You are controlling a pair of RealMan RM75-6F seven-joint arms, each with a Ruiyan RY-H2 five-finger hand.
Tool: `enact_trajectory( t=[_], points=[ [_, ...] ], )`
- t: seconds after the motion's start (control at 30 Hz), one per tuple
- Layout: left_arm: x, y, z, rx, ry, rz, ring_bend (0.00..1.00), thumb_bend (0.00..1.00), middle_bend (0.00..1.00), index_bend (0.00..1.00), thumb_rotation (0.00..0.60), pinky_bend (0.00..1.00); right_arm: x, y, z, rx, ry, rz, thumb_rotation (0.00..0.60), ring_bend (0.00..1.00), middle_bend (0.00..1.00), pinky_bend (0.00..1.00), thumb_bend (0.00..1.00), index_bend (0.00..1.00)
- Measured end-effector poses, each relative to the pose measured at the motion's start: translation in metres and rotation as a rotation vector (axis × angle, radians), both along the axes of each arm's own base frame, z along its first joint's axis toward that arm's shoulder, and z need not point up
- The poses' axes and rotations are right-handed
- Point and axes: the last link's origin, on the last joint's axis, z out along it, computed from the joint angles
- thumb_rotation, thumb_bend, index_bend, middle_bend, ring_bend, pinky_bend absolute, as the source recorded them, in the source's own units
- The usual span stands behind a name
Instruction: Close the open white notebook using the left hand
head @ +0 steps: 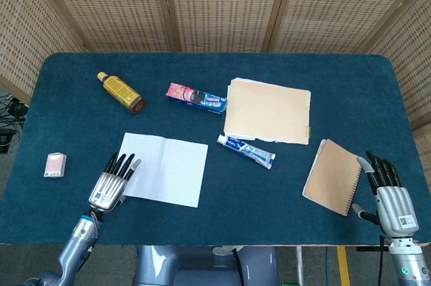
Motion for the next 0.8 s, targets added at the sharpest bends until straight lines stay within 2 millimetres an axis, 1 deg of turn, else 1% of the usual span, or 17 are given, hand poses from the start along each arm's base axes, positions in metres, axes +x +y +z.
enact_trajectory(
  t=[0.17,0.3,0.53,0.7,0.8],
  points=[
    [0.006,-0.003,0.004,0.017,0.002,-0.053,0.0,0.5,0.0,0.0,0.6,0.0,-0.001,0.0,0.0,0.0,-0.009,-0.003,0.6,0.0,0.0,0.0,0.12,0.03],
    [0.009,-0.004,0.005,0.018,0.005,-0.073,0.0,0.54,0.0,0.0,0.6,0.0,-0.001,0.0,0.001,0.002,-0.012,-0.004,0.6,0.0,0.0,0.0,0.12,0.03],
    [0.015,-0.004,0.004,0.018,0.038,-0.122,0.0,0.55,0.0,0.0,0.6,0.0,-0.001,-0.001,0.002,-0.003,-0.016,-0.005,0.6,0.0,0.0,0.0,0.12,0.03],
    [0.026,-0.003,0.005,0.046,0.066,-0.219,0.0,0.55,0.0,0.0,0.6,0.0,-0.002,-0.001,0.002,-0.003,-0.018,-0.006,0.6,0.0,0.0,0.0,0.12,0.04],
    [0.036,-0.001,0.008,0.073,0.084,-0.296,0.0,0.55,0.0,0.0,0.6,0.0,-0.002,-0.001,0.002,-0.006,-0.02,-0.008,0.6,0.0,0.0,0.0,0.12,0.04]
  ],
)
